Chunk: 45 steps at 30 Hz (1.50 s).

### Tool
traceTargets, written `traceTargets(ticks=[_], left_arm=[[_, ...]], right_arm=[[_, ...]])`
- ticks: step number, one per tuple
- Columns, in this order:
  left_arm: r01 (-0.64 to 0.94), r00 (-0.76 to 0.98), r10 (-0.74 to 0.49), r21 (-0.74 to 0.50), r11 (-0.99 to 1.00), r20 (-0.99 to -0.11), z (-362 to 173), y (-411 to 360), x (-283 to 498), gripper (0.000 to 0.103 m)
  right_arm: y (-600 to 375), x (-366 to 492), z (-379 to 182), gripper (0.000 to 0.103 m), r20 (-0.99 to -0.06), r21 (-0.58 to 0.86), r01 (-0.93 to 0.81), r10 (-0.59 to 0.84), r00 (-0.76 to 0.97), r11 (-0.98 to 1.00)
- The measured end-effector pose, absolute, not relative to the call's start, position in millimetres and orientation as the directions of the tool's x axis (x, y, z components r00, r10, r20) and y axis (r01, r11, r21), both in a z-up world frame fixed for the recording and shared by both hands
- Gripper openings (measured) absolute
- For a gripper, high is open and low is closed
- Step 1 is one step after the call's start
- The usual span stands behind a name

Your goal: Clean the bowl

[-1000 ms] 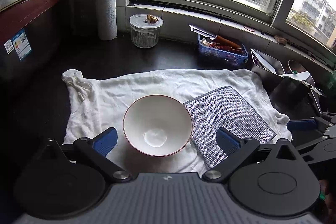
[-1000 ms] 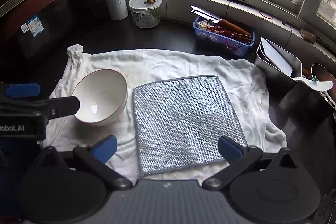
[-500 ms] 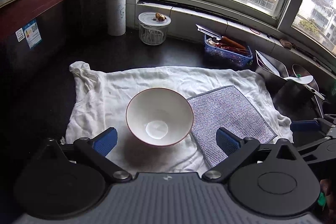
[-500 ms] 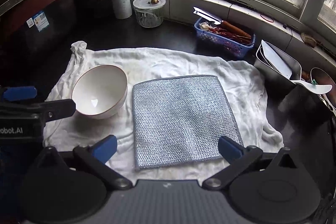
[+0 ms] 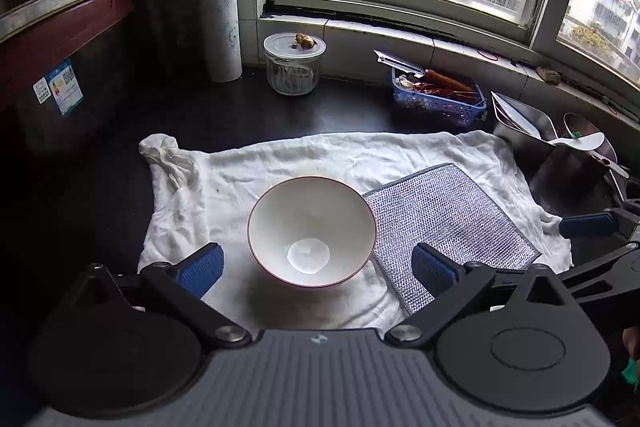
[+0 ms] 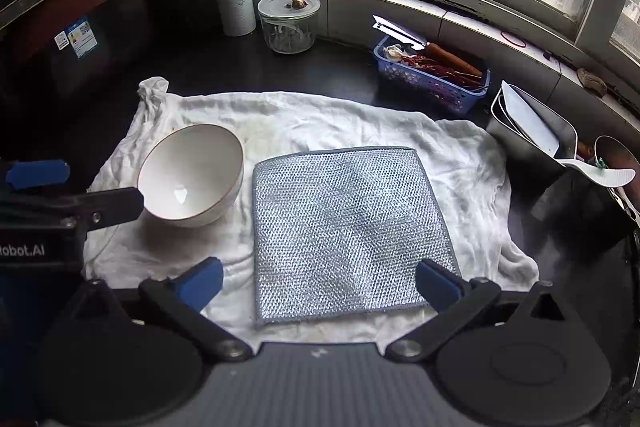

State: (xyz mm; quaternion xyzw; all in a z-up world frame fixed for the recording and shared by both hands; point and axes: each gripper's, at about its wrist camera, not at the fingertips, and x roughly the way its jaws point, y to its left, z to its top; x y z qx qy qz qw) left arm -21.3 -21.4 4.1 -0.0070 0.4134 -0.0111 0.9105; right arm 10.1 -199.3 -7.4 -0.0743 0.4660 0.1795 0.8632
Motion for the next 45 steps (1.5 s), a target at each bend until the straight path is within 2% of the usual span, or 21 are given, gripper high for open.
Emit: traceTargets(ticks=[4,9,13,17,20,23,25,36,45], left_arm=[[0.018,0.685,-0.049,-0.051,0.999,-0.727,1,-14,-21,0.101],[-0.018,0.675,-0.08,-0.126,0.992,-0.733,-10,3,-14,0.101],[-0.037,0.633,-0.146,-0.218,0.975,-0.761,-23,17,-8,0.101],[-0.047,0.592,-0.107,-0.167,0.985,-0.799,-37,19,-4,0.101],[-0.043,0.567,-0.117,-0.171,0.984,-0.815,-46,21,-1,0.101],[-0.031,0.557,-0.114,-0.157,0.987,-0.823,-51,21,3,0.101],[-0.028,0.551,-0.123,-0.166,0.986,-0.825,-52,22,6,0.101],[-0.038,0.538,-0.137,-0.187,0.982,-0.832,-56,31,27,0.101],[-0.061,0.515,-0.139,-0.198,0.978,-0.846,-66,32,40,0.101]], right_arm=[[-200,13,-11,0.102,-0.805,0.042,-0.408,0.272,0.527,0.912],[-207,18,-28,0.102,-0.765,0.119,-0.523,0.414,0.494,0.844],[-196,18,-48,0.102,-0.803,0.005,-0.574,0.346,0.486,0.819],[-188,11,-68,0.102,-0.792,-0.128,-0.602,0.284,0.541,0.788],[-181,10,-83,0.102,-0.805,-0.158,-0.65,0.285,0.521,0.743],[-169,10,-94,0.093,-0.813,-0.157,-0.703,0.314,0.491,0.693],[-161,11,-100,0.081,-0.82,-0.168,-0.723,0.311,0.48,0.67],[-193,77,-101,0.08,-0.816,-0.13,-0.56,0.233,0.53,0.818],[-192,93,-118,0.083,-0.848,-0.075,-0.606,0.269,0.457,0.792]])
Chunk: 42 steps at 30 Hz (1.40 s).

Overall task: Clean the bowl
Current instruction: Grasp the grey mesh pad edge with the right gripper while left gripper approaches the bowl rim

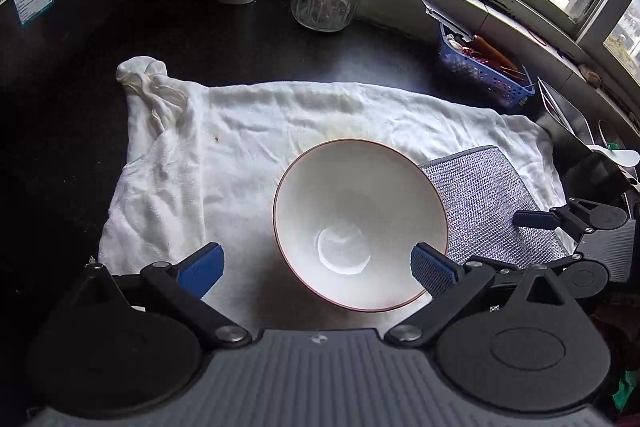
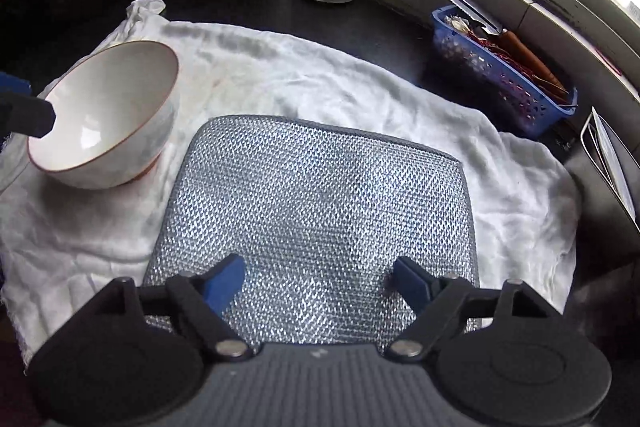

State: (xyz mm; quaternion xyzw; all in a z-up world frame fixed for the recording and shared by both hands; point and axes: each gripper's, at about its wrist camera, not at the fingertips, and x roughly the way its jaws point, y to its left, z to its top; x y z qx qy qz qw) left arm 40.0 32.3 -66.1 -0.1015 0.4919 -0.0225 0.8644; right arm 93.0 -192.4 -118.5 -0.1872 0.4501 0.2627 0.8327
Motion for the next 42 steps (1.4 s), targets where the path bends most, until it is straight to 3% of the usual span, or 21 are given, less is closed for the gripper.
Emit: traceTargets(ticks=[7,10,14,23,26,30,34,35,37,42], left_arm=[[-0.064,0.508,-0.142,-0.202,0.977,-0.849,-68,30,46,0.101],[-0.059,0.509,-0.142,-0.2,0.978,-0.849,-68,28,47,0.101],[-0.059,0.508,-0.143,-0.2,0.978,-0.85,-67,28,46,0.101],[-0.072,0.51,-0.143,-0.208,0.976,-0.848,-67,30,42,0.101],[-0.065,0.513,-0.145,-0.207,0.976,-0.846,-66,30,42,0.101],[-0.069,0.509,-0.148,-0.211,0.975,-0.848,-68,32,43,0.101],[-0.063,0.507,-0.155,-0.215,0.974,-0.848,-69,32,45,0.101],[-0.061,0.504,-0.156,-0.215,0.975,-0.849,-70,32,45,0.101],[-0.062,0.5,-0.159,-0.218,0.974,-0.851,-72,33,46,0.101],[-0.082,0.478,-0.196,-0.266,0.96,-0.856,-78,40,50,0.099]], right_arm=[[-192,97,-116,0.065,-0.851,-0.022,-0.656,0.33,0.408,0.754],[-190,96,-113,0.034,-0.847,-0.035,-0.662,0.33,0.418,0.749],[-192,100,-110,0.024,-0.85,-0.033,-0.664,0.328,0.412,0.747],[-183,90,-86,0.024,-0.828,-0.089,-0.714,0.347,0.441,0.695],[-179,99,-100,0.028,-0.853,-0.062,-0.713,0.334,0.401,0.698],[-176,105,-104,0.042,-0.855,-0.073,-0.716,0.326,0.403,0.694],[-168,106,-107,0.044,-0.86,-0.075,-0.729,0.327,0.393,0.68],[-167,105,-108,0.042,-0.86,-0.078,-0.731,0.326,0.394,0.677],[-166,105,-108,0.018,-0.861,-0.082,-0.73,0.321,0.395,0.679],[-177,104,-96,0.01,-0.854,-0.078,-0.72,0.326,0.405,0.69]])
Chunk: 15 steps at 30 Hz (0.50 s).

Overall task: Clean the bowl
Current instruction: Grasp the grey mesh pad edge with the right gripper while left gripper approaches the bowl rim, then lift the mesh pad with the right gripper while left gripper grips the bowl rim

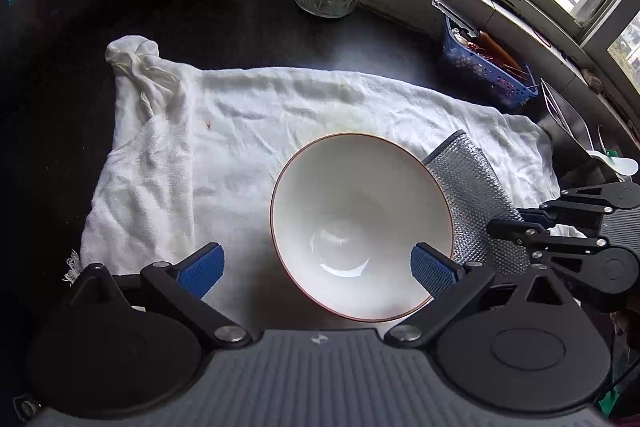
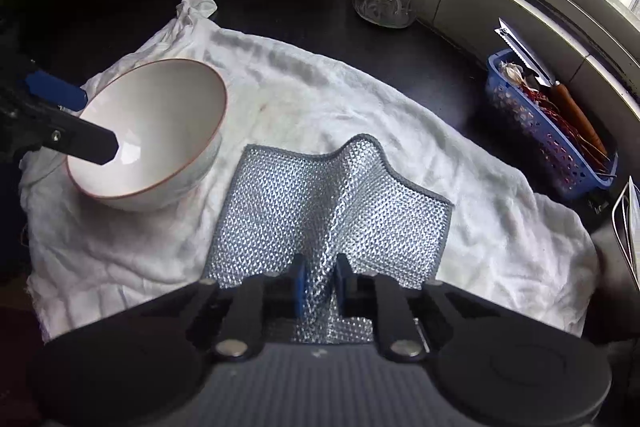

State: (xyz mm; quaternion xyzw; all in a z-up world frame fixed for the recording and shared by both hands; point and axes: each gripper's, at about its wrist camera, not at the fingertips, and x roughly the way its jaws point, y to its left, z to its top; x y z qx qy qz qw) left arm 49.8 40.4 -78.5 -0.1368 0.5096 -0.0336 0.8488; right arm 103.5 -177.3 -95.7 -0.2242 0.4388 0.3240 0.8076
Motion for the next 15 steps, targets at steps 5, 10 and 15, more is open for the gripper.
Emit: traceTargets(ticks=[5,10,15], left_arm=[[-0.121,0.464,-0.232,-0.321,0.939,-0.855,-86,49,49,0.07],[-0.153,0.448,-0.235,-0.333,0.93,-0.863,-97,57,49,0.037],[-0.18,0.45,-0.271,-0.383,0.906,-0.851,-108,66,52,0.02]], right_arm=[[-201,97,-63,0.012,-0.795,-0.085,-0.674,0.359,0.49,0.734],[-221,92,-42,0.007,-0.725,-0.079,-0.636,0.394,0.565,0.767],[-224,83,-31,0.007,-0.662,-0.058,-0.637,0.448,0.601,0.769]])
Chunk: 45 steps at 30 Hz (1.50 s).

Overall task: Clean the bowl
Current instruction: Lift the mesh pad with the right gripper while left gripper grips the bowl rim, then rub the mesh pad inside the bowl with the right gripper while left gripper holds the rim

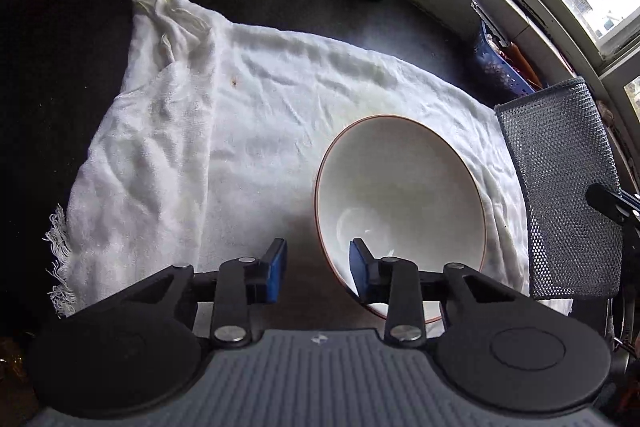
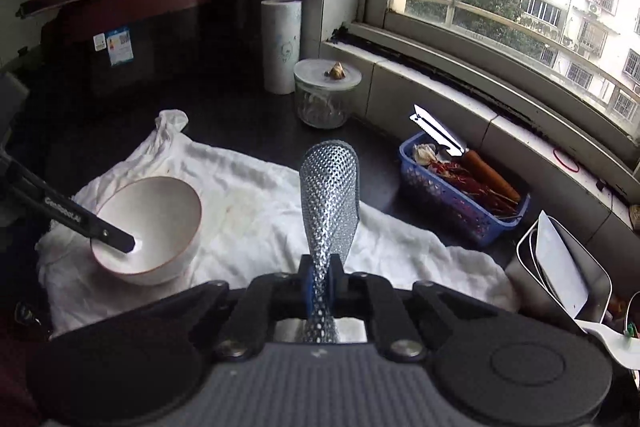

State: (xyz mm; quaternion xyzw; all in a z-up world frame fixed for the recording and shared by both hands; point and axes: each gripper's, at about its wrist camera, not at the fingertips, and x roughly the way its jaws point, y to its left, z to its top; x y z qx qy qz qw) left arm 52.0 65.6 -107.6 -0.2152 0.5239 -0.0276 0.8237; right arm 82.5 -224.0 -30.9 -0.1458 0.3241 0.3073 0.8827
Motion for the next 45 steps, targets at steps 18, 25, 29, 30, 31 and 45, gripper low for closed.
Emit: traceTargets(ticks=[18,25,29,30,31,45], left_arm=[[-0.176,0.505,-0.269,-0.403,0.898,-0.82,-92,46,40,0.013],[-0.256,0.497,-0.302,-0.47,0.845,-0.813,-102,59,40,0.013],[-0.374,0.479,-0.372,-0.568,0.733,-0.795,-115,79,40,0.013],[-0.416,0.469,-0.395,-0.592,0.69,-0.79,-120,84,40,0.014],[-0.459,0.459,-0.421,-0.614,0.642,-0.783,-126,90,40,0.014],[-0.208,0.386,-0.296,-0.395,0.895,-0.874,-100,51,67,0.018]], right_arm=[[-133,34,-71,0.005,-0.588,-0.417,-0.825,0.578,0.565,0.382],[-107,48,-100,0.006,-0.726,-0.356,-0.853,0.462,0.51,0.382],[-95,64,-100,0.011,-0.784,-0.291,-0.869,0.42,0.457,0.401],[-91,69,-100,0.011,-0.802,-0.269,-0.874,0.408,0.436,0.405],[-87,75,-99,0.011,-0.821,-0.244,-0.88,0.397,0.411,0.407],[-81,101,-109,0.013,-0.936,-0.038,-0.922,0.31,0.168,0.385]])
